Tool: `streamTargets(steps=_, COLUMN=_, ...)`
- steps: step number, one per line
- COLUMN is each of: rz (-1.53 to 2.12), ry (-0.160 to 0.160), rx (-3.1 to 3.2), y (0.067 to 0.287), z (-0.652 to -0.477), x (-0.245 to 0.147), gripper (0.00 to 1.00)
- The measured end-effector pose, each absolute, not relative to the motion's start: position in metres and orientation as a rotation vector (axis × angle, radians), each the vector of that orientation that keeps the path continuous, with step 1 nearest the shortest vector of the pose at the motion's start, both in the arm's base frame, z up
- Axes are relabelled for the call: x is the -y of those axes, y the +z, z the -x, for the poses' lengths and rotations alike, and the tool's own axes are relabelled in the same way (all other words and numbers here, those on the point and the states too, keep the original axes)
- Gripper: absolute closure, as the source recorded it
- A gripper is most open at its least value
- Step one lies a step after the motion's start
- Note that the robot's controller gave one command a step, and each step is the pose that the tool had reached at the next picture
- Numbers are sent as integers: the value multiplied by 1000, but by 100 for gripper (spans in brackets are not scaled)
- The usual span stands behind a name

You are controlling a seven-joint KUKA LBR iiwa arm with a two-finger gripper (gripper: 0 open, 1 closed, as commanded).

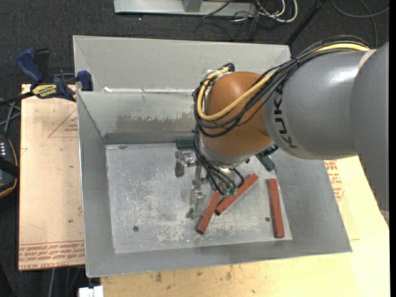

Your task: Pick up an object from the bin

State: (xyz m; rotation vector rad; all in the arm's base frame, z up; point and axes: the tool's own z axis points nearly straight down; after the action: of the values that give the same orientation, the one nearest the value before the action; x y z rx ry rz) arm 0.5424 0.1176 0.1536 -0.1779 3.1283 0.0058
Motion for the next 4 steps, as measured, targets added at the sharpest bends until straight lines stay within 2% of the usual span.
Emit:
streamTargets(steps=1, rz=506, ry=1, rx=-3097, y=94, z=-548, x=-84, gripper=0)
streamTargets(steps=2, rz=489, ry=2, rx=-3110, y=88, z=-532, x=-74, gripper=0)
streamTargets(steps=3, rz=688, ry=2, rx=-3063, y=84, z=-518, x=-59, gripper=0)
streamTargets(steps=4, rz=1197, ry=3, rx=-2902, y=79, z=-512, x=-30, gripper=0)
